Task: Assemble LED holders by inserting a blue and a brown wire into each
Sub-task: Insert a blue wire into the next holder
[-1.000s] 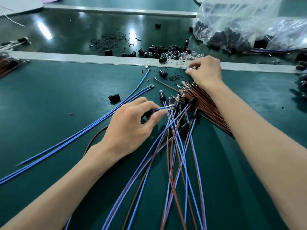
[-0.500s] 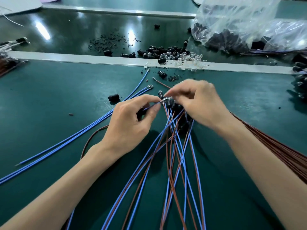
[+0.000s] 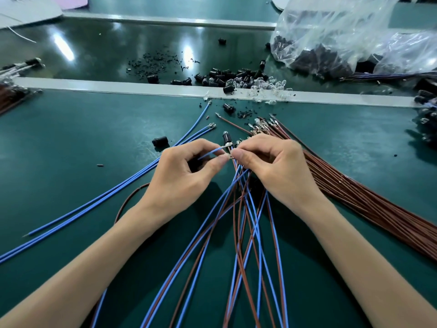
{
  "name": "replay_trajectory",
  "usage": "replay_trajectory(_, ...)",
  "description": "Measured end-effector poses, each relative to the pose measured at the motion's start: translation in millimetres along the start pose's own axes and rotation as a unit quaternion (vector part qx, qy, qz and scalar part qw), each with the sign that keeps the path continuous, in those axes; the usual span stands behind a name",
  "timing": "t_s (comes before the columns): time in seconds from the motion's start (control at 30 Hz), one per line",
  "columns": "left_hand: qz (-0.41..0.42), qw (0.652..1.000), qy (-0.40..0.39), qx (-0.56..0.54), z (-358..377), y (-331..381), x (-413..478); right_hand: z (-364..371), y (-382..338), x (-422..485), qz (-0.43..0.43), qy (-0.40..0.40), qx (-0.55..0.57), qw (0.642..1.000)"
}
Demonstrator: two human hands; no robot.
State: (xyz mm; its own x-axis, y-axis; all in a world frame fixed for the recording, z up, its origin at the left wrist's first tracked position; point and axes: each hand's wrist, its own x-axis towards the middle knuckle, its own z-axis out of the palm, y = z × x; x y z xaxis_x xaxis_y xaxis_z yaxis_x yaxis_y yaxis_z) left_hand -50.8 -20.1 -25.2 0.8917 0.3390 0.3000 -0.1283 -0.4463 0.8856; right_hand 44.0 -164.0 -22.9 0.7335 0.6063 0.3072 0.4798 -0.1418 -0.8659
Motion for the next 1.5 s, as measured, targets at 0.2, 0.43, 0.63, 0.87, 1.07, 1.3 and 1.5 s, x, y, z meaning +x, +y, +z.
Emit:
replay_trajectory(0.2,-0.025,1.0,-0.005,-0.007,-1.4,1.6,0.9,3.6,-1.0,-2.1,-0.019,0.035,0.041,0.998)
replay_trajectory(0.43,-0.037,0.999,-0.01,-0.018,-2.9,2.7,0.2,7.0,-1.6,-4.2,-0.014,0.022,0.098,0.995)
replay_trajectory(0.63,-0.044,0.999,-0.006,-0.017,-2.8,4.4,1.2,8.6,-0.6,-3.8,-0.023,0.009,0.123,0.992)
replay_trajectory(0.87,-0.051,0.998,-0.009,-0.025,-4.4,4.8,1.5,7.4,-1.6,-4.5,0.007,0.017,0.177,0.984)
replay_trajectory(1.07,-0.056,0.998,-0.017,-0.031,-4.7,4.7,2.1,8.0,-3.8,-3.5,-0.002,0.02,0.151,0.988)
replay_trajectory(1.3,-0.051,0.998,-0.016,-0.027,-5.1,4.7,1.8,7.6,-4.2,-4.9,-0.013,0.006,0.106,0.994)
replay_trajectory(1.5,-0.049,0.998,-0.015,-0.029,-4.6,4.9,1.9,9.0,-1.9,-4.5,-0.031,0.016,0.079,0.996)
